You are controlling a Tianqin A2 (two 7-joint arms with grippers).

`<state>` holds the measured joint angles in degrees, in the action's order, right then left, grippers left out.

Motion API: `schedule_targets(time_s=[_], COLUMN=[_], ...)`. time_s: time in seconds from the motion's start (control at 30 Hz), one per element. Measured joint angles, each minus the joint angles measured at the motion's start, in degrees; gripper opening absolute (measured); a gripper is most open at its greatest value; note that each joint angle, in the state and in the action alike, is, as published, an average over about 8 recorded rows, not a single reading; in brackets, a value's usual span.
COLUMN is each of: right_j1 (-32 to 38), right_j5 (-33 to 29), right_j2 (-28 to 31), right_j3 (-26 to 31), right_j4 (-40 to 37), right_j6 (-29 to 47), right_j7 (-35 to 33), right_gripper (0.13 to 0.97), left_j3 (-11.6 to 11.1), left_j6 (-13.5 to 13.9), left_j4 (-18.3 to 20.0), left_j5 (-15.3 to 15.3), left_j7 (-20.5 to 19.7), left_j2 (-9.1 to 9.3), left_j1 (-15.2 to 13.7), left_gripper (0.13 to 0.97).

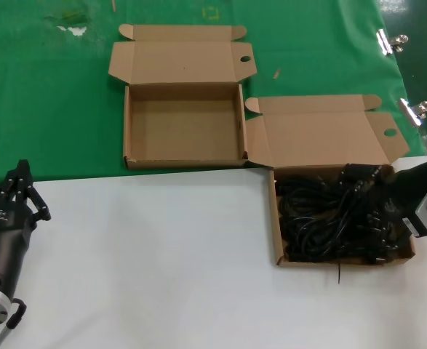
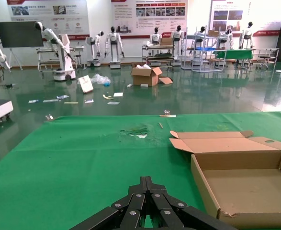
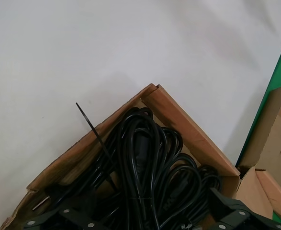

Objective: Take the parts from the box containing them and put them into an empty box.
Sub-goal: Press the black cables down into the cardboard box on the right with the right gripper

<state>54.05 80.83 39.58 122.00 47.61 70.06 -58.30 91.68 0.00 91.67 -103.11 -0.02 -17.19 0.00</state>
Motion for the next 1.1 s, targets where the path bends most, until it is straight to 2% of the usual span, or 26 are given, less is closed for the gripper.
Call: schedule_targets(time_s=[0.17,0.43,0.47,0.73,0.77,1.03,1.1], right_j1=[-0.1,-0.4,-0.5,-1.9,-2.1,-2.8,-2.8], right_j5=[0.1,0.4,0.4,0.9,1.0,1.1,1.1], right_j2=[-0.1,-0.4,-0.4,0.0,0.1,0.7,0.8], right_j3=[-0.1,-0.2,-0.3,-0.5,-0.5,-0.7,-0.7], right_j4=[-0.1,-0.2,-0.1,0.4,0.4,0.6,0.6], right_j6=[-0.1,-0.3,-0.3,-0.3,-0.2,-0.1,-0.2], right_j7=[0.0,0.0,0.1,0.2,0.1,-0.2,-0.2], right_gripper=[0.83,0.664,0.664,0.447,0.447,0.277,0.265], left_j3=[0.0,0.0,0.0,0.0,0.0,0.0,0.0], left_j6=[0.0,0.0,0.0,0.0,0.0,0.0,0.0], left_j4=[0.0,0.0,0.0,0.0,0.0,0.0,0.0], left_j5=[0.0,0.0,0.0,0.0,0.0,0.0,0.0], left_j7=[0.0,0.0,0.0,0.0,0.0,0.0,0.0], left_j2=[0.0,0.0,0.0,0.0,0.0,0.0,0.0], left_j1=[0.0,0.0,0.0,0.0,0.0,0.0,0.0], left_gripper=[0.14,0.14,0.14,0.14,0.14,0.14,0.14])
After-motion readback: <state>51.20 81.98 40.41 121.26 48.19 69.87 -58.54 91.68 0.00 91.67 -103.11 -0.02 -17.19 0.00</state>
